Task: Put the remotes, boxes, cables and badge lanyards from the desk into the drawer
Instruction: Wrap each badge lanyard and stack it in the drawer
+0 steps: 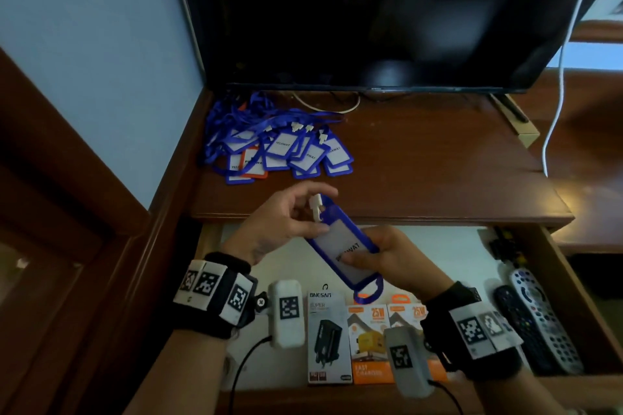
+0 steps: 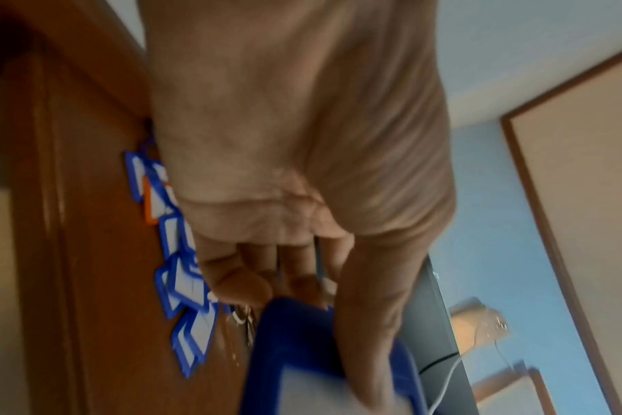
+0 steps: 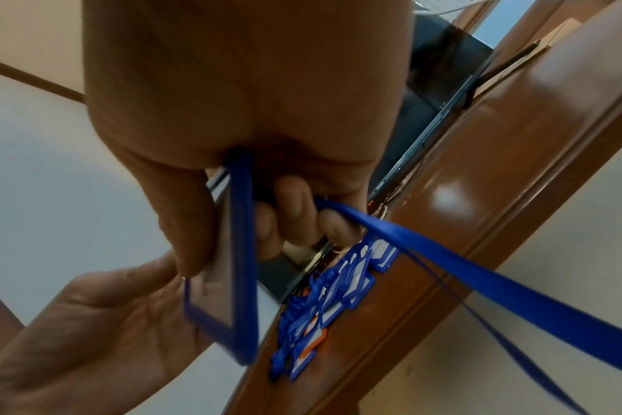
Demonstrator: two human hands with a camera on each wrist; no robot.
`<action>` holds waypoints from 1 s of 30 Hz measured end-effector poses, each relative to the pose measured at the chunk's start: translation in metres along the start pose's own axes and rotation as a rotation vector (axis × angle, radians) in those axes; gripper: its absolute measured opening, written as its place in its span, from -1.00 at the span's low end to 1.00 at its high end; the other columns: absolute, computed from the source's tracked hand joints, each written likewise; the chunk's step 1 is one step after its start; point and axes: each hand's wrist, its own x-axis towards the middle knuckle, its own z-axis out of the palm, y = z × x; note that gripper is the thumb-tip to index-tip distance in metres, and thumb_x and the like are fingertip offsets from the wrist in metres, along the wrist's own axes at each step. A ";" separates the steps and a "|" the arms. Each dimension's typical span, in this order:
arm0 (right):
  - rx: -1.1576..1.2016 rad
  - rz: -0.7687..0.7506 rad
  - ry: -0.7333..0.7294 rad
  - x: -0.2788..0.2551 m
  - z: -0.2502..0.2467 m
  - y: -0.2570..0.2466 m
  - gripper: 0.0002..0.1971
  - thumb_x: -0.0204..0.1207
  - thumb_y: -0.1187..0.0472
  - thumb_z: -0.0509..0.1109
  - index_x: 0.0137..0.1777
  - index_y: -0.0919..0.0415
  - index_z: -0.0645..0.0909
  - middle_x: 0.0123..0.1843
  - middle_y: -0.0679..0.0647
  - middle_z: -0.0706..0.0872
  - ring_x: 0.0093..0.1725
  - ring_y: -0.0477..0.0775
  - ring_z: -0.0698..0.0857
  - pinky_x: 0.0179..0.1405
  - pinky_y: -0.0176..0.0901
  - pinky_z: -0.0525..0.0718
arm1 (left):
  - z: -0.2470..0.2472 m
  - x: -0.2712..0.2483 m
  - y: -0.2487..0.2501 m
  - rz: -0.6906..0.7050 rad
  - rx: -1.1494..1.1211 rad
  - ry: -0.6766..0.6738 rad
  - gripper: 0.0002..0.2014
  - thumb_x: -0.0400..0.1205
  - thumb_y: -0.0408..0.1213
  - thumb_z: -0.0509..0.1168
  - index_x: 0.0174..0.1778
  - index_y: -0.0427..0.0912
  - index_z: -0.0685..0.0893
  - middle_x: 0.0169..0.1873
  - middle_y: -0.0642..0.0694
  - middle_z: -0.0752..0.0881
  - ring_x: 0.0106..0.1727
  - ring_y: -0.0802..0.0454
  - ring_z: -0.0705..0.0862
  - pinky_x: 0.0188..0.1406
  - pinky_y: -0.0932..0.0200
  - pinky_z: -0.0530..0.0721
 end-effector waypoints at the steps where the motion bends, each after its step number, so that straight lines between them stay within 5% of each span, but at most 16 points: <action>1: -0.023 -0.009 -0.004 0.000 -0.001 0.000 -0.84 0.48 0.31 0.49 -0.31 0.26 0.64 -0.40 0.04 0.66 -0.44 -0.11 0.59 -0.41 -0.35 0.51 | 0.000 -0.002 0.002 -0.017 0.105 -0.019 -0.56 0.45 -0.49 0.49 0.18 0.00 0.67 -0.10 -0.07 0.67 -0.05 0.04 0.67 -0.08 0.12 0.73; 7: -0.128 -0.043 0.048 0.002 -0.004 0.001 -0.82 0.38 0.32 0.57 -0.38 0.17 0.66 -0.40 0.03 0.69 -0.46 -0.14 0.60 -0.42 -0.29 0.55 | 0.007 -0.004 0.001 -0.112 0.493 0.061 -0.78 0.35 -0.24 0.61 -0.21 0.05 0.73 -0.21 0.05 0.74 -0.08 0.06 0.70 0.05 -0.12 0.73; 12: 0.005 -0.022 0.089 -0.001 -0.003 0.002 -0.86 0.45 0.33 0.51 -0.28 0.40 0.69 -0.38 0.16 0.71 -0.45 -0.05 0.63 -0.43 -0.28 0.56 | 0.016 -0.005 0.004 -0.055 0.555 0.068 -0.68 0.43 -0.22 0.54 -0.02 0.19 0.62 0.09 0.13 0.67 0.16 0.15 0.61 0.02 0.20 0.63; 14: 0.034 -0.013 0.097 -0.003 -0.002 0.002 -0.83 0.48 0.29 0.49 -0.31 0.34 0.68 -0.41 0.13 0.69 -0.47 -0.04 0.63 -0.45 -0.28 0.54 | 0.018 -0.004 0.002 -0.090 0.607 0.010 -0.67 0.48 -0.18 0.50 0.04 0.28 0.61 0.20 0.14 0.63 0.27 0.15 0.55 0.18 0.10 0.58; 18: 0.024 -0.047 0.122 -0.008 -0.004 0.005 -0.70 0.43 0.35 0.53 -0.50 0.20 0.57 -0.54 -0.01 0.59 -0.54 -0.09 0.53 -0.50 -0.34 0.45 | 0.022 -0.005 0.001 -0.225 0.679 -0.072 -0.88 0.48 0.00 0.47 -0.13 0.28 0.68 0.13 0.04 0.67 0.17 0.09 0.62 0.26 -0.12 0.61; 23: 0.147 -0.071 0.168 -0.009 -0.008 0.006 -0.83 0.31 0.48 0.55 -0.39 0.34 0.62 -0.45 0.07 0.64 -0.46 -0.08 0.62 -0.51 -0.33 0.53 | 0.028 -0.013 0.004 -0.246 0.562 -0.136 -0.92 0.53 -0.12 0.46 -0.09 0.09 0.74 0.03 0.07 0.76 0.10 0.17 0.67 0.18 0.11 0.60; 28: 0.581 -0.021 0.208 -0.009 -0.001 0.015 -0.67 0.45 0.01 0.46 -0.25 0.32 0.62 -0.35 0.20 0.70 -0.33 0.17 0.68 -0.41 -0.17 0.66 | 0.021 -0.018 -0.002 -0.172 0.293 0.018 -0.91 0.56 -0.26 0.42 -0.04 -0.03 0.76 -0.08 0.05 0.80 -0.08 0.27 0.73 -0.06 0.30 0.61; 30: 0.710 0.008 0.194 -0.008 0.001 0.021 -0.49 0.44 -0.20 0.36 -0.16 0.35 0.60 -0.41 0.19 0.64 -0.45 0.12 0.60 -0.43 -0.16 0.61 | 0.016 -0.020 -0.005 -0.132 0.187 0.121 -0.90 0.58 -0.30 0.39 -0.06 -0.02 0.75 -0.16 0.06 0.79 -0.24 0.30 0.69 -0.19 0.34 0.53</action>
